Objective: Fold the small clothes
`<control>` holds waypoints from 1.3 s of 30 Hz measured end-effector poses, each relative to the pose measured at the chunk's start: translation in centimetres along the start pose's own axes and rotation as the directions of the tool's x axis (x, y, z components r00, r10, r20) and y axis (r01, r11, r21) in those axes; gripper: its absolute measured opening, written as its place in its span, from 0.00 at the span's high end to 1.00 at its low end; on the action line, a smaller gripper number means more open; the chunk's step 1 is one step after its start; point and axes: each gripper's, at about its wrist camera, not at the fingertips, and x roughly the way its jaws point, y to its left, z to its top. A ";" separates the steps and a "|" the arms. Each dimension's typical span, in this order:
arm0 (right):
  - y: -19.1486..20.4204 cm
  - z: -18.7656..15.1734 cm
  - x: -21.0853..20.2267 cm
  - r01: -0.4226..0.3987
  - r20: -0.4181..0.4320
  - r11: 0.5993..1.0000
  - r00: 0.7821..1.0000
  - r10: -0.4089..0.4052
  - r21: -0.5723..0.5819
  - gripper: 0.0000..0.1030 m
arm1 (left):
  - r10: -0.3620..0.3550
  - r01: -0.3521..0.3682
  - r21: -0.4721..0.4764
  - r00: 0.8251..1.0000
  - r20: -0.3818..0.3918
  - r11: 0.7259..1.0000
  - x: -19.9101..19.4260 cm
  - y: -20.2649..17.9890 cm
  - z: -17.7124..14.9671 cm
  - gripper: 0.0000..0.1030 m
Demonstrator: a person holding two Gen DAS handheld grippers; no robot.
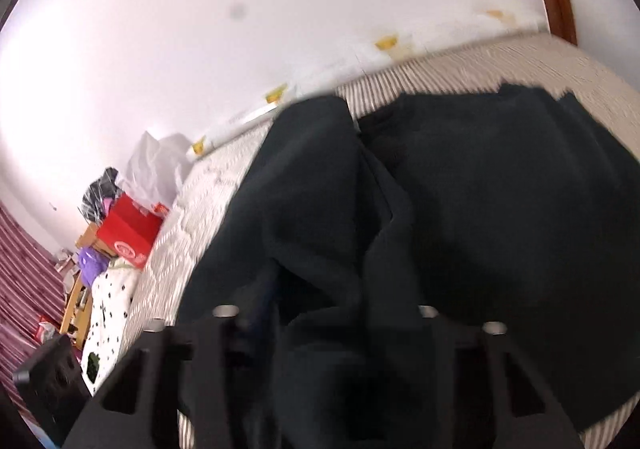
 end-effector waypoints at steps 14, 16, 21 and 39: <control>-8.1 3.2 -11.4 0.336 0.265 0.941 0.911 -0.315 -0.037 0.90 | 0.020 -0.015 0.131 0.999 -0.033 0.991 2.9 -4.7 1.3 0.33; -10.6 2.8 -12.2 0.392 0.270 0.920 0.887 -0.374 -0.016 0.90 | 0.015 -0.010 0.148 0.999 -0.033 0.989 3.3 -5.8 1.3 0.33; -16.3 0.9 -11.4 0.378 0.188 0.924 0.904 -0.383 0.066 0.89 | 0.026 -0.022 0.178 0.999 -0.024 0.984 4.4 -8.1 1.3 0.45; -17.1 -0.2 -8.4 0.388 0.045 0.891 0.912 -0.408 0.235 0.78 | -0.005 0.002 0.042 0.997 0.072 0.999 2.6 -3.7 3.2 0.81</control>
